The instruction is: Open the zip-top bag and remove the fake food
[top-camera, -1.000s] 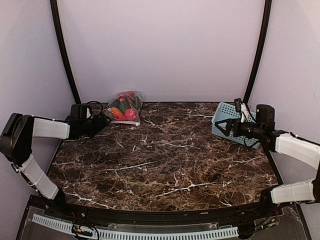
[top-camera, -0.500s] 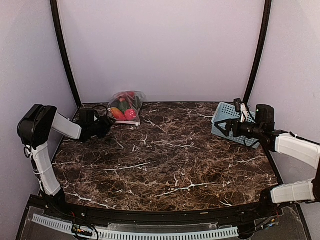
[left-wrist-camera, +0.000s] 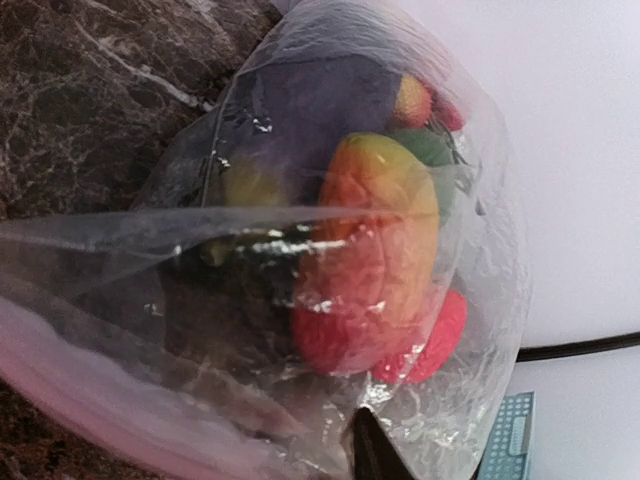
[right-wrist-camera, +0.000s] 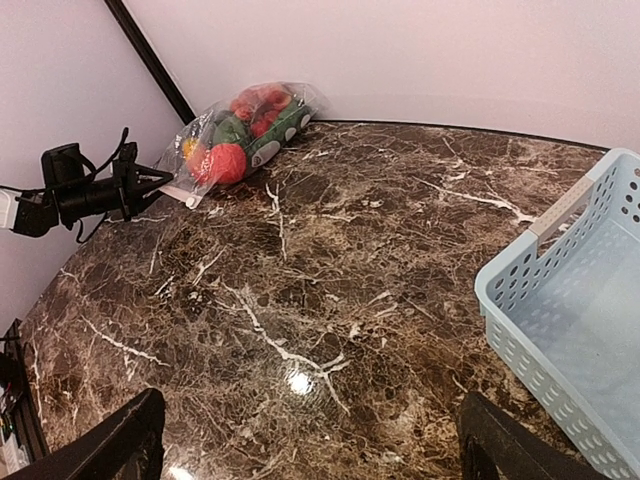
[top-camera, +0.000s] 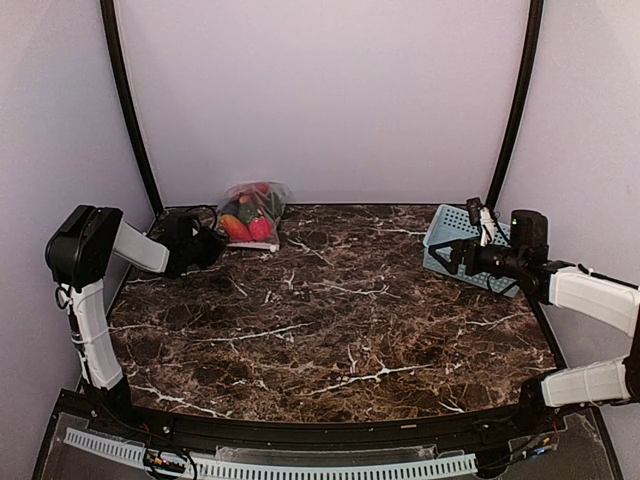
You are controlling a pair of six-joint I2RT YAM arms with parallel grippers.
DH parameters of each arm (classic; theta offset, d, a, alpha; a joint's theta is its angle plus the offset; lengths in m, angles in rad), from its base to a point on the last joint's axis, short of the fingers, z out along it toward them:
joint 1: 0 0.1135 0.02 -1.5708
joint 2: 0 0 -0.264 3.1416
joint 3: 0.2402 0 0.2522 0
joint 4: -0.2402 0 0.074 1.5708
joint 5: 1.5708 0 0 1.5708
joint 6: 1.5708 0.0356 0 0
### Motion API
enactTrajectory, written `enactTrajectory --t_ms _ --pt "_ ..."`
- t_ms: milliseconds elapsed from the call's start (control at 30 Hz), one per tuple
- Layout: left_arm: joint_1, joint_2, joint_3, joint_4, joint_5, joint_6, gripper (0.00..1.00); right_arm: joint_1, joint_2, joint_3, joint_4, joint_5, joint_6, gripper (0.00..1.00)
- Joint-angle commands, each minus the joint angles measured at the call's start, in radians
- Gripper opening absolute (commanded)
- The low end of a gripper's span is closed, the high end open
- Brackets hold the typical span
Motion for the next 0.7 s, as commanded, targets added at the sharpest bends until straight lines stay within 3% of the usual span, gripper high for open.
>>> enactTrajectory --t_ms 0,133,333,667 --pt "0.004 -0.001 0.013 0.029 0.001 0.007 0.14 0.006 -0.002 -0.016 0.049 -0.038 -0.015 0.99" --pt "0.003 -0.040 -0.012 0.029 0.023 -0.003 0.02 0.023 -0.038 -0.044 0.083 -0.048 -0.027 0.95" --pt "-0.005 -0.189 -0.099 -0.017 0.047 -0.007 0.01 0.094 -0.110 -0.092 0.130 -0.031 -0.069 0.93" --pt "-0.034 -0.545 -0.192 -0.301 0.097 -0.012 0.01 0.237 -0.147 -0.090 0.106 0.049 -0.122 0.88"
